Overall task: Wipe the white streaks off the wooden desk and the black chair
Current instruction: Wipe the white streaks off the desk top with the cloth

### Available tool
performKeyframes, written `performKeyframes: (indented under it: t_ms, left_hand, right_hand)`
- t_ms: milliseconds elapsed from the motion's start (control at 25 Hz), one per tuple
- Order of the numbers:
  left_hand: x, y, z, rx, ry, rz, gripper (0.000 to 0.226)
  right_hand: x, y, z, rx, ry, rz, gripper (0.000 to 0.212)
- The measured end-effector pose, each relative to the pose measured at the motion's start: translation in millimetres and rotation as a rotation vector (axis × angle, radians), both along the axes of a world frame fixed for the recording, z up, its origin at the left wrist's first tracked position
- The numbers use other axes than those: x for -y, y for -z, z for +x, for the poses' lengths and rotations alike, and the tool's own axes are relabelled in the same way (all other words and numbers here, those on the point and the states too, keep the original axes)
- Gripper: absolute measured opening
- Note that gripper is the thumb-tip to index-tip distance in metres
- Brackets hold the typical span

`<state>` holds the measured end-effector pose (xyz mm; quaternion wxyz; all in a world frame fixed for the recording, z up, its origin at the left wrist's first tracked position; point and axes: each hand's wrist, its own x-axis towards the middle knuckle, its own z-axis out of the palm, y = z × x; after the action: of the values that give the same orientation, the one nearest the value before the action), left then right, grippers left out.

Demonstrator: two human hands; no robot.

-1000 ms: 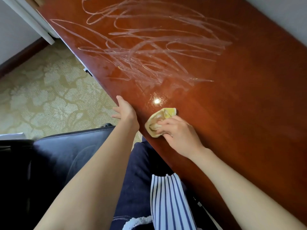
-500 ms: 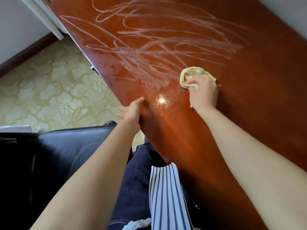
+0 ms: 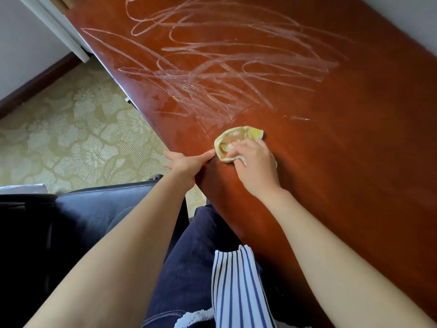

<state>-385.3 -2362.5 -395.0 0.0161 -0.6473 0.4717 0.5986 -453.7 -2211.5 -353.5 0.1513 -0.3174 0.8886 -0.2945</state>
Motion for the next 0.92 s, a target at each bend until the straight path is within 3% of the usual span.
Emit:
performKeyframes:
  t_ms: [160, 320, 440, 600, 760, 840, 920]
  left_hand:
    - [-3, -5, 1, -0.012, -0.014, -0.028, 0.133]
    - [-12, -15, 5, 0.064, 0.059, -0.162, 0.129]
    - [-31, -32, 4, 0.207, 0.221, -0.425, 0.118]
    - [-55, -44, -3, 0.177, 0.595, -0.813, 0.098]
    - [-66, -49, -17, 0.106, 0.994, -0.924, 0.088]
    - [-67, -52, -26, 0.109, 1.098, -0.944, 0.080]
    - [-64, -54, -39, 0.117, 1.166, -0.958, 0.072]
  right_hand:
    - [-29, 4, 16, 0.084, -0.023, -0.093, 0.022]
    - [-56, 6, -3, 0.014, 0.170, -0.122, 0.023]
    - [-71, 6, -46, -0.056, 0.375, -0.067, 0.019]
    - [-71, 2, -98, -0.053, 0.618, -0.030, 0.020]
    - [-39, -5, -117, 0.043, 1.014, -0.018, 0.031]
    - [-28, -7, -114, 0.072, 0.979, 0.036, 0.033]
    - [-24, -4, -107, 0.044, 0.778, 0.023, 0.029]
